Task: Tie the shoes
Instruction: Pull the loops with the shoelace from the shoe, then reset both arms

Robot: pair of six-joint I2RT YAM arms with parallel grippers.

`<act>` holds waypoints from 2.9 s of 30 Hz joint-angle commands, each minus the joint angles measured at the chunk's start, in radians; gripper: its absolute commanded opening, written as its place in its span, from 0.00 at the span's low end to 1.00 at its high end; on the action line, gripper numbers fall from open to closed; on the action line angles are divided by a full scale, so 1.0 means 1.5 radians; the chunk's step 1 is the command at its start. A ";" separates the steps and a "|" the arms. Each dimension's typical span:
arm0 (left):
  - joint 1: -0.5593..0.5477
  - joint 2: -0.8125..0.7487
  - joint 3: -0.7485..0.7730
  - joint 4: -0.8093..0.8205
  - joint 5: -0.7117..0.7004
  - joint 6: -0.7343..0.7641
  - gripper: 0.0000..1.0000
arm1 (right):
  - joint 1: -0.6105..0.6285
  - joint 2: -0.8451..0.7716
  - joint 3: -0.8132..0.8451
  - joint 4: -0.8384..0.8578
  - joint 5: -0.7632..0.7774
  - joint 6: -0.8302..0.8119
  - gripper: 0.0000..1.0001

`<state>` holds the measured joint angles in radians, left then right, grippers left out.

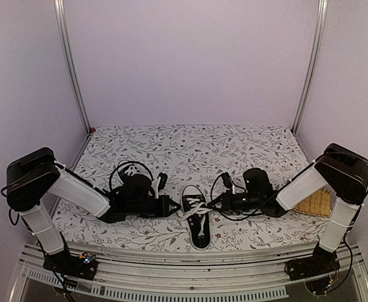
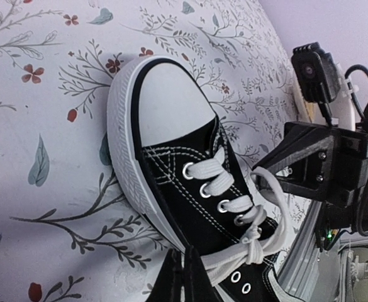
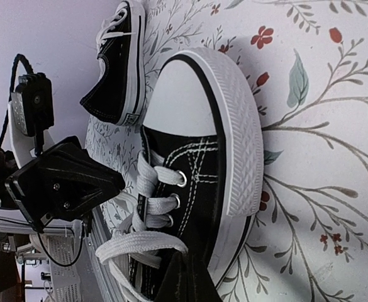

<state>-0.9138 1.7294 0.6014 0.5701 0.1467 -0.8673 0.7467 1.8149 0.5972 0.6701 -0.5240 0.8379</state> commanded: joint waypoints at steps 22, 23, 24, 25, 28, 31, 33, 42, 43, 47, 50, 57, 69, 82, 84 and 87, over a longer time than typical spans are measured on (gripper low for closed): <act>0.011 -0.002 0.000 -0.030 -0.061 -0.011 0.00 | -0.005 -0.083 -0.034 -0.083 0.238 -0.116 0.02; 0.013 -0.004 -0.004 -0.030 -0.064 -0.015 0.00 | -0.005 -0.083 -0.035 -0.083 0.239 -0.116 0.02; 0.014 -0.006 -0.008 -0.029 -0.065 -0.019 0.00 | -0.004 -0.082 -0.035 -0.082 0.239 -0.117 0.02; 0.015 -0.009 -0.011 -0.030 -0.067 -0.021 0.00 | -0.005 -0.081 -0.036 -0.082 0.238 -0.117 0.02; 0.016 -0.016 -0.021 -0.036 -0.079 -0.030 0.00 | -0.005 -0.078 -0.036 -0.082 0.241 -0.119 0.02; 0.016 -0.024 -0.031 -0.041 -0.089 -0.041 0.00 | -0.005 -0.076 -0.036 -0.082 0.244 -0.119 0.02; 0.018 -0.025 -0.034 -0.050 -0.095 -0.049 0.00 | -0.005 -0.076 -0.036 -0.083 0.245 -0.119 0.02; 0.020 -0.027 -0.038 -0.060 -0.102 -0.059 0.00 | -0.004 -0.075 -0.038 -0.084 0.253 -0.122 0.02; 0.019 -0.028 -0.038 -0.063 -0.104 -0.063 0.00 | -0.005 -0.076 -0.040 -0.084 0.255 -0.120 0.02; 0.020 -0.035 -0.044 -0.068 -0.113 -0.069 0.00 | -0.005 -0.080 -0.045 -0.088 0.264 -0.119 0.02; 0.021 -0.040 -0.046 -0.077 -0.122 -0.072 0.00 | -0.005 -0.084 -0.045 -0.092 0.271 -0.118 0.02; 0.022 -0.046 -0.052 -0.087 -0.128 -0.079 0.00 | -0.005 -0.084 -0.048 -0.094 0.277 -0.115 0.02; 0.031 -0.086 -0.015 -0.092 -0.067 0.008 0.51 | -0.006 -0.145 -0.042 -0.100 0.185 -0.156 0.45; 0.200 -0.225 0.148 -0.334 0.023 0.251 0.88 | -0.136 -0.317 0.097 -0.438 0.146 -0.312 0.93; 0.283 -0.262 0.105 -0.321 0.030 0.252 0.89 | -0.203 -0.333 0.093 -0.451 0.140 -0.332 0.94; 0.442 -0.333 0.025 -0.285 0.051 0.237 0.92 | -0.344 -0.358 0.065 -0.446 0.100 -0.356 0.95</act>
<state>-0.4919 1.3399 0.7765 0.1684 0.1764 -0.5339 0.4793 1.3296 0.7307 0.0856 -0.3145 0.3847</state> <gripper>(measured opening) 0.898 0.945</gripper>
